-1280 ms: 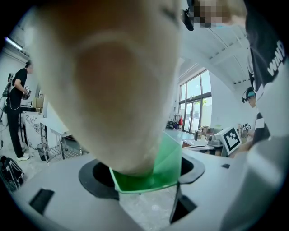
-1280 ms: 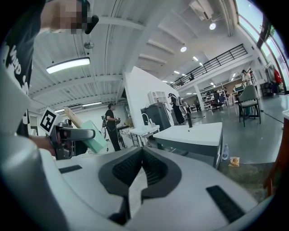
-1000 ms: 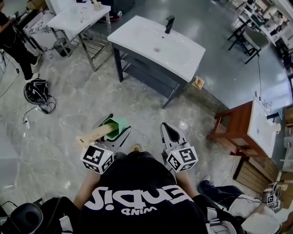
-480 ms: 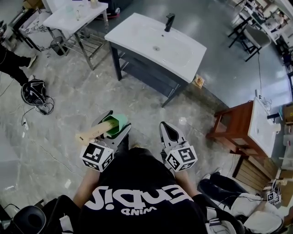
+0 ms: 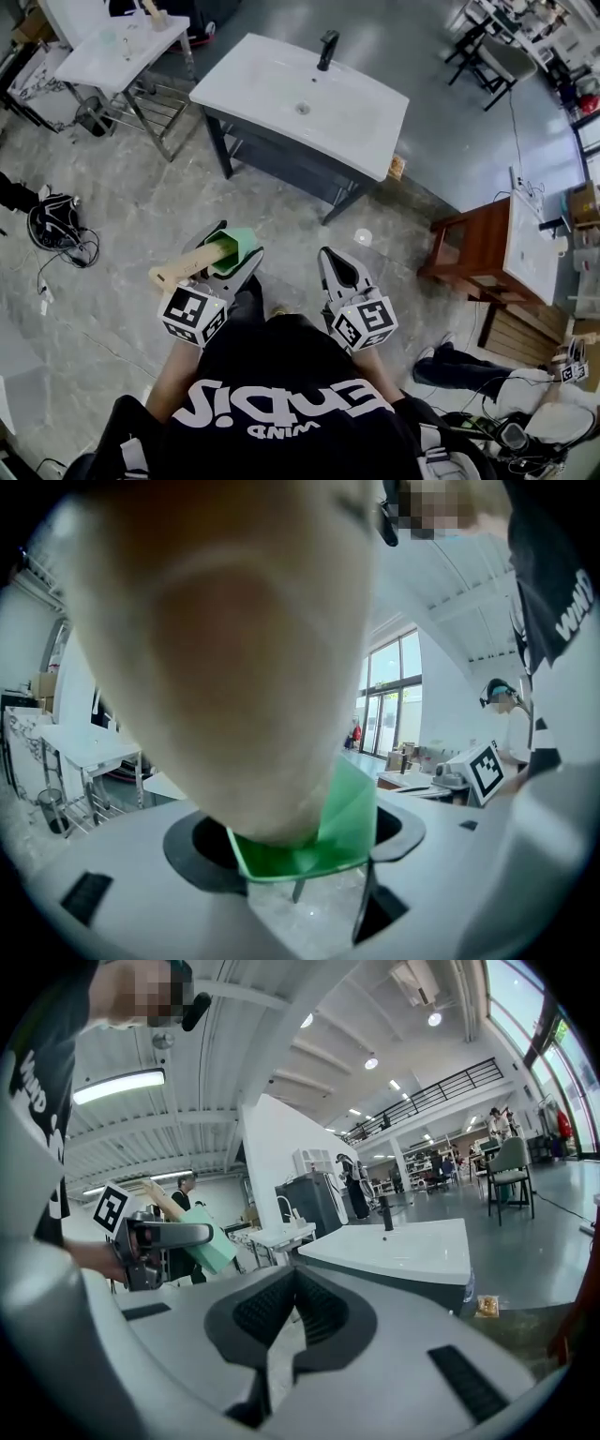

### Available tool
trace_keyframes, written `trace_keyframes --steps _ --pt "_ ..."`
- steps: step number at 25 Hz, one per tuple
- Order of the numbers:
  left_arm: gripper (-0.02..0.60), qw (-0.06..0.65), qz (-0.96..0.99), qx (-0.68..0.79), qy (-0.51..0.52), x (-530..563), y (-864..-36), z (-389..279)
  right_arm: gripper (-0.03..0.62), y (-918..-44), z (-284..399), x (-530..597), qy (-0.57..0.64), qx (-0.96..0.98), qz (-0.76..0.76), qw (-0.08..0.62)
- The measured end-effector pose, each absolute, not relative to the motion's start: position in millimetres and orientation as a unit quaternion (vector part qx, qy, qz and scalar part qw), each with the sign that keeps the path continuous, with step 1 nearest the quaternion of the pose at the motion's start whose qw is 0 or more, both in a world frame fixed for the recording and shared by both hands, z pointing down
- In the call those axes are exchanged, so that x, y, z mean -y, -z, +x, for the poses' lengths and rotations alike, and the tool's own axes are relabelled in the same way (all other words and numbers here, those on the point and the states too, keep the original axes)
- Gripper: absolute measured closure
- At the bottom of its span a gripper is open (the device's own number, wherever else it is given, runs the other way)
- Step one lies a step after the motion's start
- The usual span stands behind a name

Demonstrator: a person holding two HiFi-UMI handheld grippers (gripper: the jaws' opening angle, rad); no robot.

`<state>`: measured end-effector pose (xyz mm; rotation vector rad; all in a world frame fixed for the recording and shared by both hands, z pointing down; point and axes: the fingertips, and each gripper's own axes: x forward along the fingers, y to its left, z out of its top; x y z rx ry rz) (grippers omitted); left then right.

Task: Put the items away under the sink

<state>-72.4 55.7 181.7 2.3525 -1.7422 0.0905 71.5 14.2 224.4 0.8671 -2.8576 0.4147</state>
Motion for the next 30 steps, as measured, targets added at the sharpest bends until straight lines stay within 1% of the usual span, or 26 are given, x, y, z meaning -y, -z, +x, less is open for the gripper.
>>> trace_keyframes --steps 7,12,19,30 --pt "0.233 0.096 0.830 0.548 -0.032 10 -174 -103 0.576 -212 34 34 -0.131 0.937 0.318 0.054" --pt "0.233 0.091 0.855 0.509 -0.043 53 -169 -117 0.576 -206 21 63 -0.132 0.923 0.360 0.043" --pt "0.233 0.085 0.885 0.454 -0.055 86 -165 -111 0.576 -205 26 76 -0.145 0.897 0.417 0.031" --pt "0.233 0.082 0.888 0.448 -0.066 98 -173 -91 0.576 -199 52 78 -0.107 0.896 0.429 0.032"
